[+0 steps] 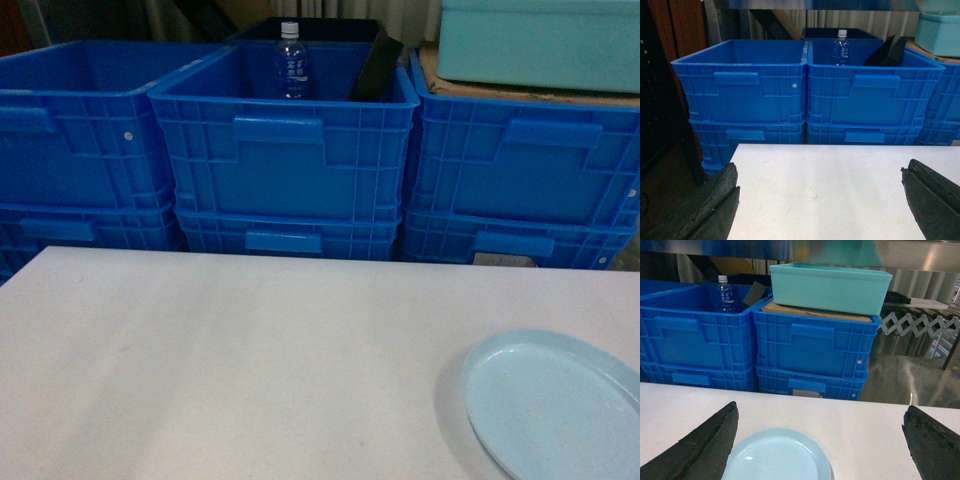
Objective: Place blue tray on left shelf second layer neatly
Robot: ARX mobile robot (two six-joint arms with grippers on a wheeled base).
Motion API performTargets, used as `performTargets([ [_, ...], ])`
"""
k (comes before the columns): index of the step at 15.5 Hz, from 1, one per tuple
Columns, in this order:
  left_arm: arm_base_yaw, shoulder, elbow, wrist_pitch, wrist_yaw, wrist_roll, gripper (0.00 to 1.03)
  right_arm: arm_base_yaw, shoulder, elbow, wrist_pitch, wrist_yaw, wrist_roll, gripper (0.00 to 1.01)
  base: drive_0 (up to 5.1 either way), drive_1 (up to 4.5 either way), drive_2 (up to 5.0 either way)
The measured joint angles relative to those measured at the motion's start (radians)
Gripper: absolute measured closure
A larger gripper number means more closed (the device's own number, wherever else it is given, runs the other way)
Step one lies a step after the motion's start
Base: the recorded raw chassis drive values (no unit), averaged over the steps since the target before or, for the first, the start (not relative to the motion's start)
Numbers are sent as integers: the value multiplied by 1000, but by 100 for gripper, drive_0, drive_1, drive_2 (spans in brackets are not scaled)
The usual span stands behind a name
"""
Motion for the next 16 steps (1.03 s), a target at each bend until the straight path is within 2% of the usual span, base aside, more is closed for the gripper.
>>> performTargets([
  [2, 0, 0, 0, 0, 0, 0, 5, -53, 136, 16, 122, -52, -10, 3, 0, 0, 0],
  [4, 0, 0, 0, 0, 0, 0, 5, -135, 296, 50, 245, -124, -10, 3, 0, 0, 0],
  [6, 0, 0, 0, 0, 0, 0, 5, -216, 580, 106, 415, -206, -18, 3, 0, 0, 0],
  [7, 0, 0, 0, 0, 0, 0, 5, -243, 740, 148, 492, -222, -22, 3, 0, 0, 0],
  [9, 0, 0, 0, 0, 0, 0, 5, -237, 995, 229, 565, -240, -42, 3, 0, 0, 0],
  [11, 0, 0, 0, 0, 0, 0, 5, -223, 1178, 273, 570, -278, -61, 3, 0, 0, 0],
  [14, 0, 0, 0, 0, 0, 0, 5, -242, 1408, 289, 637, -287, -73, 3, 0, 0, 0],
  [16, 0, 0, 0, 0, 0, 0, 5, -233, 1590, 325, 705, -287, -85, 3, 0, 0, 0],
])
